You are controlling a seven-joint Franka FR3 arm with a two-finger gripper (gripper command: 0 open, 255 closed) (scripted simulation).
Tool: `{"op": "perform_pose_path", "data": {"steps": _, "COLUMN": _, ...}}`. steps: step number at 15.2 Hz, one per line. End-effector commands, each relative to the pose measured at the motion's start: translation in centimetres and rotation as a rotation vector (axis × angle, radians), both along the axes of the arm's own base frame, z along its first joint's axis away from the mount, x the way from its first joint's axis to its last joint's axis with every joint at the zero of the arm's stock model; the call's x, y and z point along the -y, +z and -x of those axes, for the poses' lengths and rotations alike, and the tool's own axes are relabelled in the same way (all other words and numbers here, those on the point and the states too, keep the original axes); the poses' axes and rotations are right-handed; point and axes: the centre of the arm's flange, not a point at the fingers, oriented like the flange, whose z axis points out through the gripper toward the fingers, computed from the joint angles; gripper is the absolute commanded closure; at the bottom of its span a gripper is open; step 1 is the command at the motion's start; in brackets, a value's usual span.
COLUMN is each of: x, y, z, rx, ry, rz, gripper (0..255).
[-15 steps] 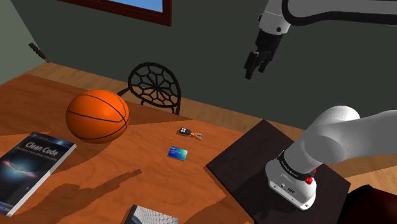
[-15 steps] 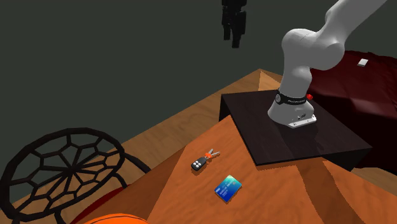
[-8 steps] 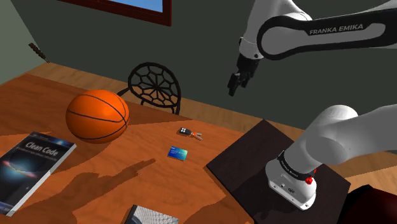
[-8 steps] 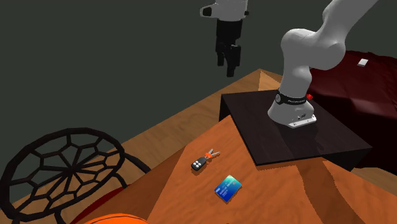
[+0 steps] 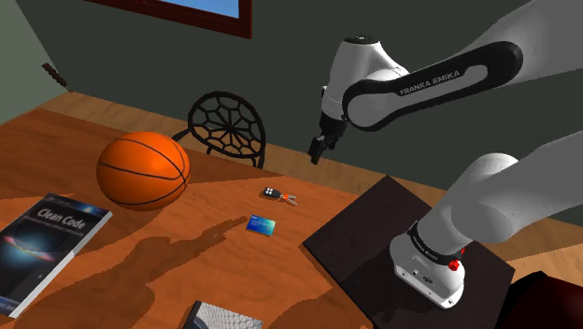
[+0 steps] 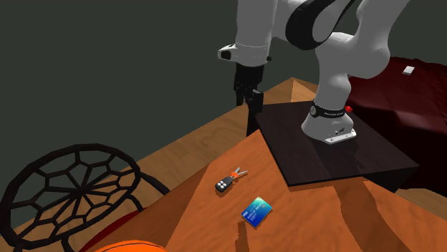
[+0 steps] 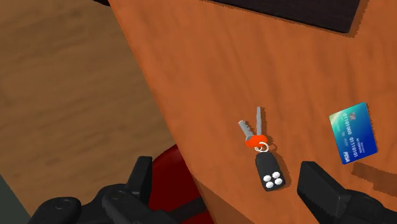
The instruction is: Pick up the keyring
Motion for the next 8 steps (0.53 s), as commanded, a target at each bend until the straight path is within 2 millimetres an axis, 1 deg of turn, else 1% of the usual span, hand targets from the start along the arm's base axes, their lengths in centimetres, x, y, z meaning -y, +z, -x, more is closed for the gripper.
{"op": "perform_pose_path", "data": {"steps": 1, "x": -1.2, "y": -2.4, "z": -0.5, "rx": 0.010, "ry": 0.021, "rz": -0.002, "gripper": 0}}
{"op": "perform_pose_path", "data": {"steps": 8, "x": -5.4, "y": -10.2, "z": -2.6, "rx": 0.035, "ry": 0.096, "rz": -0.002, "gripper": 0}}
